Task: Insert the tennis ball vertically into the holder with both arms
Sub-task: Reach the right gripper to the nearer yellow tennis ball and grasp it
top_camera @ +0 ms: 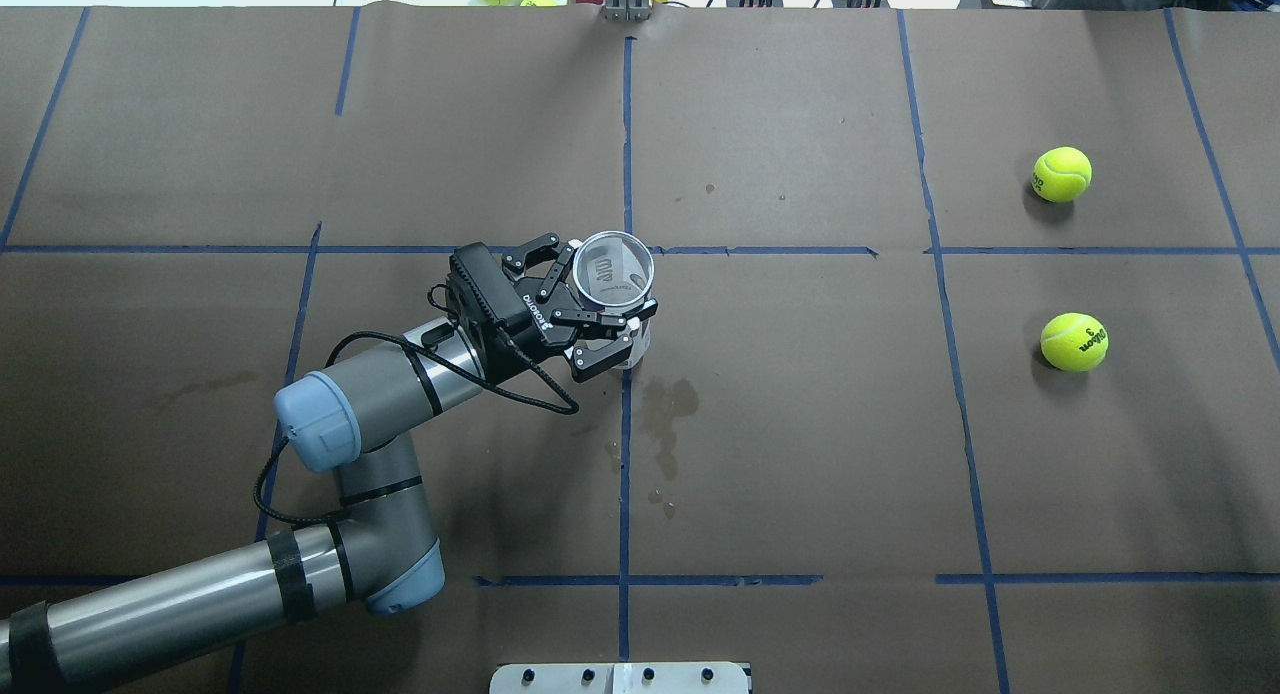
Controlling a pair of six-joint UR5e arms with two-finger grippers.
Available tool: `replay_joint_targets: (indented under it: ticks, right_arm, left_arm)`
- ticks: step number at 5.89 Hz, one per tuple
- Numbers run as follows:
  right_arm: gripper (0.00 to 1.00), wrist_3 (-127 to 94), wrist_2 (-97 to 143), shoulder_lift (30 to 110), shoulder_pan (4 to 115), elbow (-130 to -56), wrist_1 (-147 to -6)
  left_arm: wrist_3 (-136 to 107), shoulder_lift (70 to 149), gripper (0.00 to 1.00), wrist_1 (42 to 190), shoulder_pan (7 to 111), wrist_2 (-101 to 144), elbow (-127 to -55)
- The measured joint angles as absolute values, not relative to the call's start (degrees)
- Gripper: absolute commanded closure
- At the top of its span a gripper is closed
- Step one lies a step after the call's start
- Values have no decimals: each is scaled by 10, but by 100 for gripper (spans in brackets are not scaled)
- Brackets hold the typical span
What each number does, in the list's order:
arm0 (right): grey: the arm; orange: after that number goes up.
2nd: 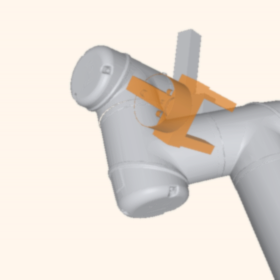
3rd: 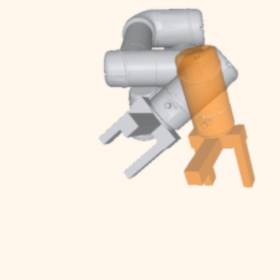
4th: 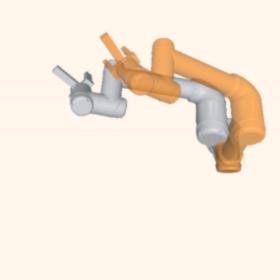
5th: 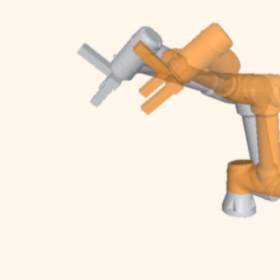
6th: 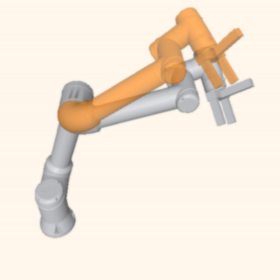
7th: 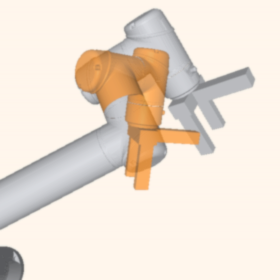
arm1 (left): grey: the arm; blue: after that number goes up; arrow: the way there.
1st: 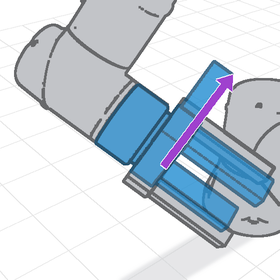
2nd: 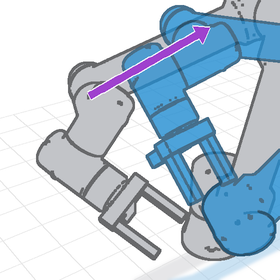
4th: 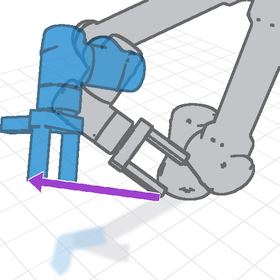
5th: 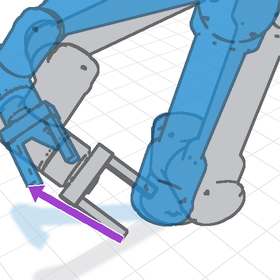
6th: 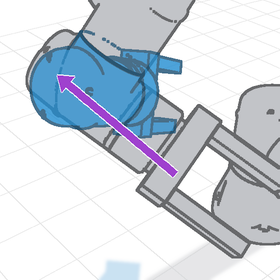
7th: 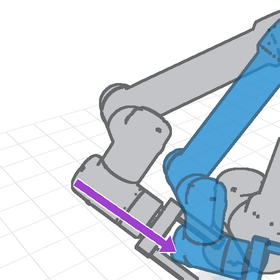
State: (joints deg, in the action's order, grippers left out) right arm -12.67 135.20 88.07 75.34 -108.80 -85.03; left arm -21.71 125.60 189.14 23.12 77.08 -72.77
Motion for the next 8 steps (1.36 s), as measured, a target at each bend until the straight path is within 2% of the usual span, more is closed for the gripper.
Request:
replay_joint_targets:
  ticks: [3, 6, 8]
  right_arm:
    - [0, -254, 1243, 864, 638, -1034, -725]
    - [0, -335, 1207, 906, 571, -996, -576]
    - [0, -347, 1186, 923, 539, -993, -546]
  left_arm:
    - [-216, 1256, 13, 1891, 231, 771, -728]
    - [-216, 1256, 13, 1891, 231, 771, -728]
    - [-216, 1255, 13, 1891, 231, 771, -728]
